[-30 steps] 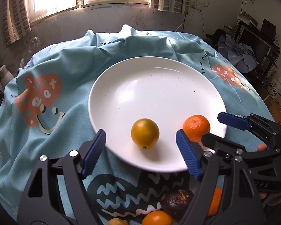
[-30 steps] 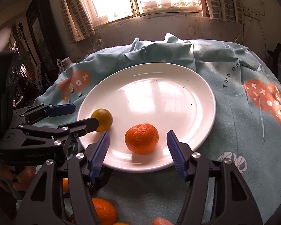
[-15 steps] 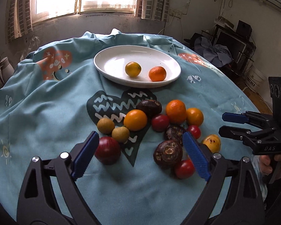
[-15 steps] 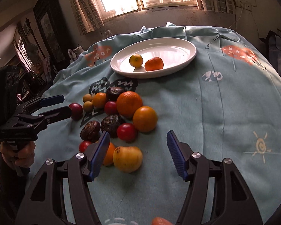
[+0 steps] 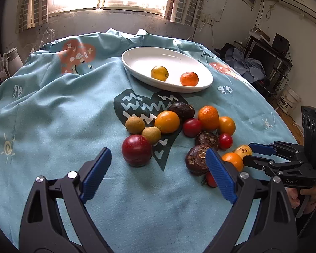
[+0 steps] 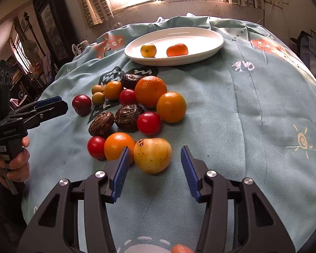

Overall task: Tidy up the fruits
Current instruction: 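Grasp the pale yellow apple with the right gripper while the left gripper grasps the red apple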

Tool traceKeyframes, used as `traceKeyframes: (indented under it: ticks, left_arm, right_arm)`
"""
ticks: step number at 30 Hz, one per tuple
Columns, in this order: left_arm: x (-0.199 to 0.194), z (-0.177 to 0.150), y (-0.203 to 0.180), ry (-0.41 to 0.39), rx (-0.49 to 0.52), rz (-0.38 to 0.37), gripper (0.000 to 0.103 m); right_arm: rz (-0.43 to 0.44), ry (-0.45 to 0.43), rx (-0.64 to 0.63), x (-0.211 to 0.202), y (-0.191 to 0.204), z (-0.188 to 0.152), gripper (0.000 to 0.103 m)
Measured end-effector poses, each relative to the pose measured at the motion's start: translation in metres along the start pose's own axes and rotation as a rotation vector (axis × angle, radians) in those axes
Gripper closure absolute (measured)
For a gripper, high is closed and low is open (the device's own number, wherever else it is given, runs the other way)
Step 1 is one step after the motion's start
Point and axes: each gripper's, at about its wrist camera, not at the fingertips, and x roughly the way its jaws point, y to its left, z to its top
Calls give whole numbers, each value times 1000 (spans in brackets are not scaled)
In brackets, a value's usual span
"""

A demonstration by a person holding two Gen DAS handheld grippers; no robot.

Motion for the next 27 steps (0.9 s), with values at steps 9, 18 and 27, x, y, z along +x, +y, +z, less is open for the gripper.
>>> traceKeyframes:
  ticks: [9, 18, 27]
  left_arm:
    - [-1, 1, 7, -1, -21, 13, 11]
    - [2, 1, 8, 2, -20, 32, 10]
    - [14, -1, 11, 37, -25, 52, 12]
  right_arm:
    - [30, 8, 16, 6, 0, 4, 63]
    - [66, 50, 50, 21, 0, 7, 60]
    - [145, -131, 96, -10, -12, 47, 64]
